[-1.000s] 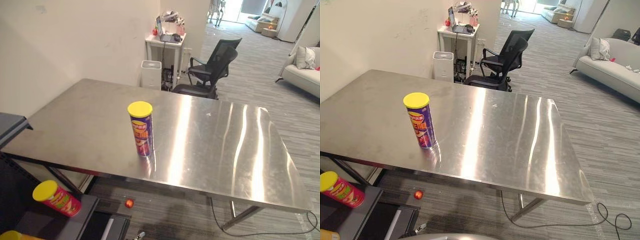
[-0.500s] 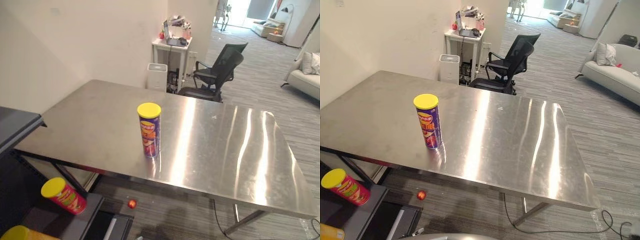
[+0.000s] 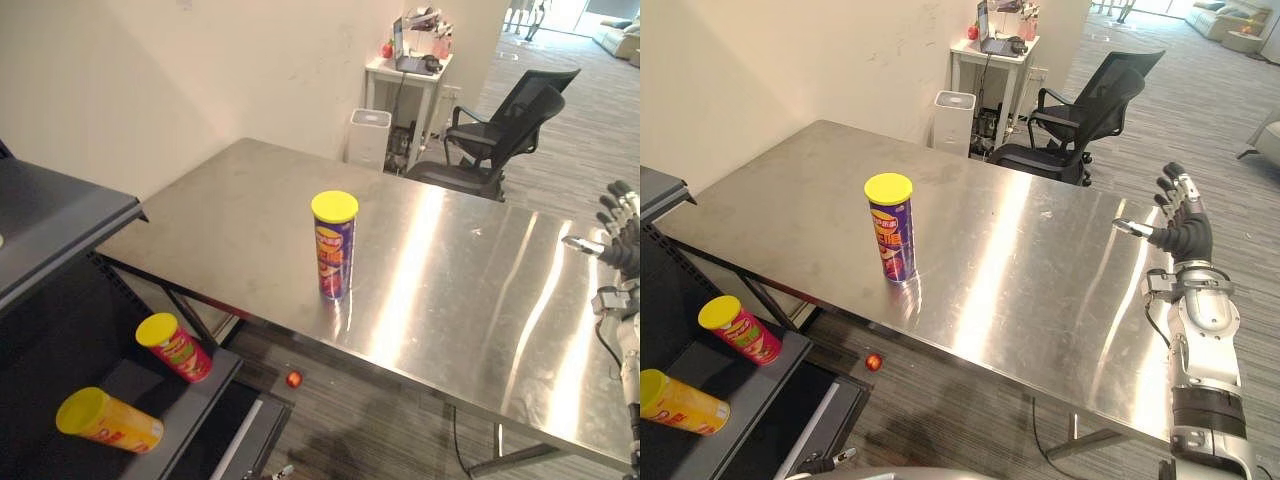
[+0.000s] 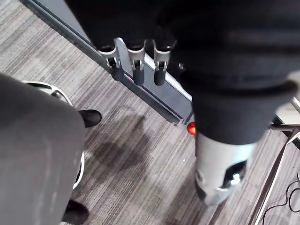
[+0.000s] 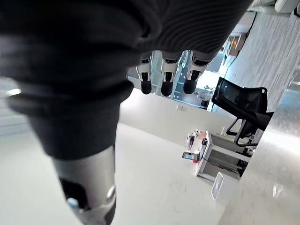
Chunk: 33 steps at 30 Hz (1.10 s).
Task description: Put the gum and the chips on the shelf.
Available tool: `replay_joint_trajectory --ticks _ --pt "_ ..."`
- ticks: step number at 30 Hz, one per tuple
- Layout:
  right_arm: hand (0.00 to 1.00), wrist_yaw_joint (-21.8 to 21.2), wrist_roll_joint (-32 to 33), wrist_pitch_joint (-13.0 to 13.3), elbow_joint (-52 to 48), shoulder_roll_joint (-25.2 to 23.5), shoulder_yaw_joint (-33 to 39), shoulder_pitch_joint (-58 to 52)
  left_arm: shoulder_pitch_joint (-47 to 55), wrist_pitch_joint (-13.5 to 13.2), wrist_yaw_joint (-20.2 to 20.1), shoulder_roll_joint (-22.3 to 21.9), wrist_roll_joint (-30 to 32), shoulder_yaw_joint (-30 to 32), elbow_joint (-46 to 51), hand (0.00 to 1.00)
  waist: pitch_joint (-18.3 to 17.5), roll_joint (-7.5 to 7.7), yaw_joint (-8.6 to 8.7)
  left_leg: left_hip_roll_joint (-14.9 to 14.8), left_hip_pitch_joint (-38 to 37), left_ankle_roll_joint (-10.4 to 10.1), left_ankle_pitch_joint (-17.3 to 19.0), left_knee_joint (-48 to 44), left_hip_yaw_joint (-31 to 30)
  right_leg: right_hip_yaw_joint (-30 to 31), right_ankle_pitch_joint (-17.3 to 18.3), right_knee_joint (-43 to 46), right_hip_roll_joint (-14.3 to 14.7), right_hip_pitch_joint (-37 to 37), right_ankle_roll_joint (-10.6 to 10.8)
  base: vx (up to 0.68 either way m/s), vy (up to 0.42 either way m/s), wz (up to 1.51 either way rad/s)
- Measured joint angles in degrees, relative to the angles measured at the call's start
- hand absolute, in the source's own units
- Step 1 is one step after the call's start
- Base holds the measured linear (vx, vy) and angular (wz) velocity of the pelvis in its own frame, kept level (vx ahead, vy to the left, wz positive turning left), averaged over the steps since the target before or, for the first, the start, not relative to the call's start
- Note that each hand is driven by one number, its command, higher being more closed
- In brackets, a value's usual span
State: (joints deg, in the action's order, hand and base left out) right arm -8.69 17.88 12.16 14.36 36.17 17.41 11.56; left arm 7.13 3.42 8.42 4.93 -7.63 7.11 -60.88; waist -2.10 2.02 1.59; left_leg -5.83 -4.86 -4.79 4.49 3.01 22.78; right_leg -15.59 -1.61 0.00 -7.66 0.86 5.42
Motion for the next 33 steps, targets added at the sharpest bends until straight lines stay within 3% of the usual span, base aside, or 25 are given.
replay_joint_trajectory --ticks 7,18,33 --pt "0.00 -4.7 0.0 -1.9 -0.1 0.1 -7.3 3.1 0.2 -1.0 0.0 0.4 0.1 0.1 0.0 0.00 0.3 0.37 0.14 1.7 0.8 1.0 -2.8 2.4 -2.3 -0.9 0.6 -0.2 -1.2 0.9 0.7 -0.10 -0.025 0.10" --pt "0.00 -9.4 0.3 -2.3 -0.9 0.1 -13.8 5.2 0.5 -2.9 -1.6 1.1 1.6 -0.7 0.6 0.00 0.3 0.32 0.08 2.3 2.6 1.7 -4.1 2.5 -5.9 -3.4 0.6 0.0 -1.8 1.0 0.7 -0.04 -0.019 0.15" --pt "0.00 -11.7 0.4 -4.4 -2.5 -2.1 -20.5 7.1 1.0 -3.2 -2.5 2.7 1.6 -2.3 0.5 0.00 1.1 -0.26 -0.26 2.2 2.7 1.7 -4.5 2.5 -8.0 -4.6 0.6 -0.8 -1.5 -0.2 0.7 0.00 -0.009 0.05"
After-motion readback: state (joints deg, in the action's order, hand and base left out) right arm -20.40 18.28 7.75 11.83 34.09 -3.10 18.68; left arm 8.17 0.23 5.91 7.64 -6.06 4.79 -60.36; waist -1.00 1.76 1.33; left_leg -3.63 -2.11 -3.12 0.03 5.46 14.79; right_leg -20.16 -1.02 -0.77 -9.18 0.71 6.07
